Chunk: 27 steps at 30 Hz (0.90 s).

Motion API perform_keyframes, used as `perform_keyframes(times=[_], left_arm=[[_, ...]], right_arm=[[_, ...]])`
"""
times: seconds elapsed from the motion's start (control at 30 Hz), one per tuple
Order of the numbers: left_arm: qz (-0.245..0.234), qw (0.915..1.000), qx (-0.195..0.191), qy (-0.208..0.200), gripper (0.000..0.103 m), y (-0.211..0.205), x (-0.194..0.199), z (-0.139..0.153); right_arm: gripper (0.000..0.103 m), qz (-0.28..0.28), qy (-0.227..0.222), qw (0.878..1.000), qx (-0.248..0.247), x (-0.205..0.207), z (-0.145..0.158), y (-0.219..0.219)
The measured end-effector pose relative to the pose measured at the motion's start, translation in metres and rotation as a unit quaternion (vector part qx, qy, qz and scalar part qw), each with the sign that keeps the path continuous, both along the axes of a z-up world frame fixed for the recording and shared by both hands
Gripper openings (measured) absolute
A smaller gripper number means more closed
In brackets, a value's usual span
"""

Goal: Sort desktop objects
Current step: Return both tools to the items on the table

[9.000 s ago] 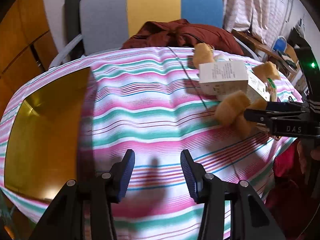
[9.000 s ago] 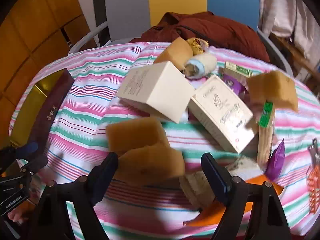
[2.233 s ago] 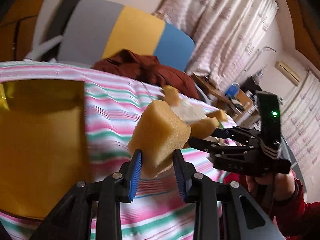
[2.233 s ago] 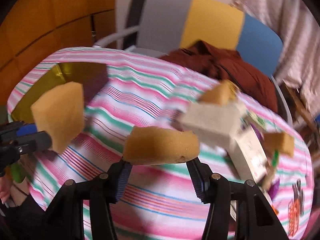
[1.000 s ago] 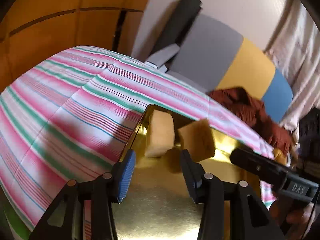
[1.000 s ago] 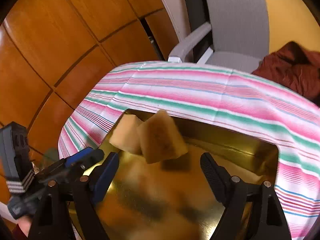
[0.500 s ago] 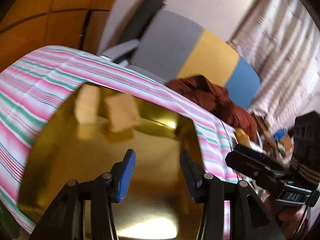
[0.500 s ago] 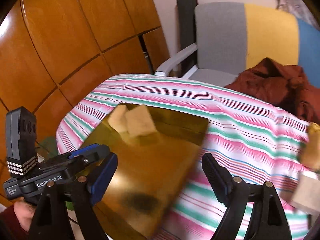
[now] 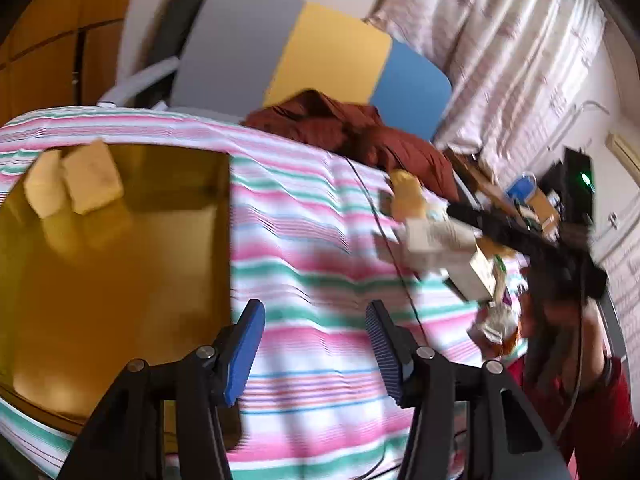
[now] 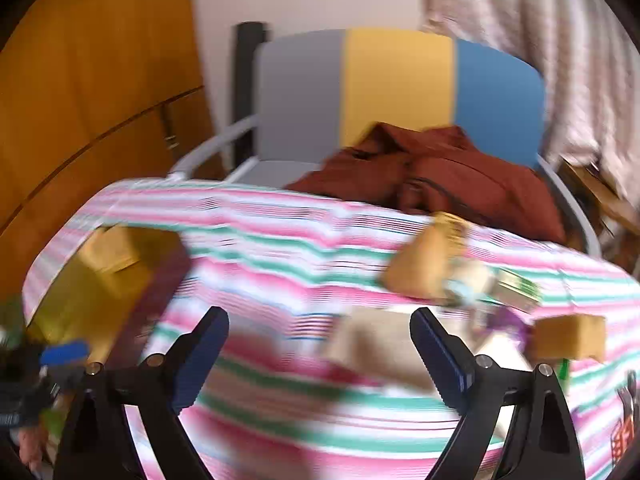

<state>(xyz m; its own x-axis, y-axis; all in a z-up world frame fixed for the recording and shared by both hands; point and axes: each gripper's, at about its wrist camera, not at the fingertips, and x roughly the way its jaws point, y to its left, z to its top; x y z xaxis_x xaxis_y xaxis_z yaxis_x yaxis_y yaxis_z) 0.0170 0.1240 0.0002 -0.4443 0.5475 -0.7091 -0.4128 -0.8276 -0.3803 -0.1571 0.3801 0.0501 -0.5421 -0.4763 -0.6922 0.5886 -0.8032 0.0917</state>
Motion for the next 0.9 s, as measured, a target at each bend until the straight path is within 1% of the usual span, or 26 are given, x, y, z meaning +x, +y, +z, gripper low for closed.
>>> perform_keyframes(times=[0.1, 0.17, 0.23, 0.3, 0.33, 0.37, 0.4, 0.43, 0.47, 0.5, 0.53, 0.57, 0.6, 0.63, 0.7, 0.73, 0.77, 0.83, 0.87, 0.9], left_arm=[[-0.006, 0.9998, -0.017, -0.002, 0.053, 0.017, 0.008, -0.005], [-0.01, 0.9995, -0.026, -0.011, 0.053, 0.025, 0.009, -0.009], [-0.013, 0.9994, -0.027, -0.018, 0.053, 0.031, 0.011, -0.012], [-0.011, 0.9993, -0.027, -0.023, 0.053, 0.035, 0.013, -0.014], [-0.01, 0.9992, -0.028, -0.025, 0.053, 0.036, 0.014, -0.015], [-0.011, 0.9992, -0.027, -0.026, 0.053, 0.035, 0.013, -0.015], [-0.011, 0.9993, -0.026, -0.027, 0.053, 0.036, 0.013, -0.016], [-0.01, 0.9993, -0.026, -0.027, 0.053, 0.037, 0.013, -0.016], [-0.007, 0.9992, -0.029, -0.027, 0.053, 0.037, 0.013, -0.017], [-0.006, 0.9992, -0.029, -0.027, 0.053, 0.037, 0.013, -0.017], [-0.005, 0.9993, -0.028, -0.026, 0.053, 0.037, 0.013, -0.018], [-0.001, 0.9993, -0.029, -0.025, 0.053, 0.036, 0.012, -0.018], [0.003, 0.9991, -0.032, -0.026, 0.053, 0.036, 0.011, -0.019], [0.005, 0.9991, -0.032, -0.028, 0.053, 0.036, 0.011, -0.019], [0.008, 0.9991, -0.029, -0.031, 0.053, 0.036, 0.011, -0.02], [0.01, 0.999, -0.03, -0.032, 0.053, 0.037, 0.012, -0.021], [0.011, 0.9989, -0.031, -0.032, 0.053, 0.038, 0.012, -0.022], [0.008, 0.9989, -0.03, -0.036, 0.053, 0.041, 0.013, -0.024], [0.007, 0.9988, -0.032, -0.036, 0.053, 0.043, 0.013, -0.024], [0.006, 0.9988, -0.034, -0.036, 0.053, 0.045, 0.013, -0.024]], right_arm=[[0.093, -0.015, -0.01, 1.0, 0.006, -0.027, -0.009, 0.023], [0.094, -0.003, -0.013, 1.0, 0.012, -0.038, -0.013, 0.027], [0.094, 0.003, -0.02, 1.0, 0.013, -0.048, -0.019, 0.03], [0.094, 0.002, -0.048, 0.999, 0.006, -0.055, -0.027, 0.032], [0.094, 0.011, -0.068, 0.998, -0.006, -0.056, -0.031, 0.032], [0.095, 0.026, -0.087, 0.996, -0.02, -0.053, -0.034, 0.033], [0.097, 0.04, -0.096, 0.994, -0.028, -0.044, -0.034, 0.032], [0.101, 0.057, -0.097, 0.993, -0.031, -0.037, -0.033, 0.029], [0.102, 0.084, -0.1, 0.991, -0.038, -0.028, -0.03, 0.026], [0.102, 0.111, -0.106, 0.987, -0.047, -0.02, -0.028, 0.025], [0.102, 0.152, -0.115, 0.98, -0.059, -0.011, -0.024, 0.024], [0.101, 0.179, -0.116, 0.974, -0.072, -0.003, -0.019, 0.025], [0.101, 0.194, -0.108, 0.972, -0.084, 0.004, -0.015, 0.028], [0.101, 0.191, -0.089, 0.973, -0.091, 0.008, -0.01, 0.034], [0.101, 0.158, -0.07, 0.98, -0.1, 0.004, -0.003, 0.048], [0.101, 0.128, -0.061, 0.984, -0.108, -0.002, 0.001, 0.059], [0.101, 0.085, -0.055, 0.988, -0.115, -0.011, 0.003, 0.073], [0.101, 0.011, -0.055, 0.993, -0.104, -0.027, 0.002, 0.091], [0.101, -0.022, -0.058, 0.994, -0.086, -0.035, -0.003, 0.099], [0.101, -0.042, -0.065, 0.995, -0.067, -0.04, -0.008, 0.103]])
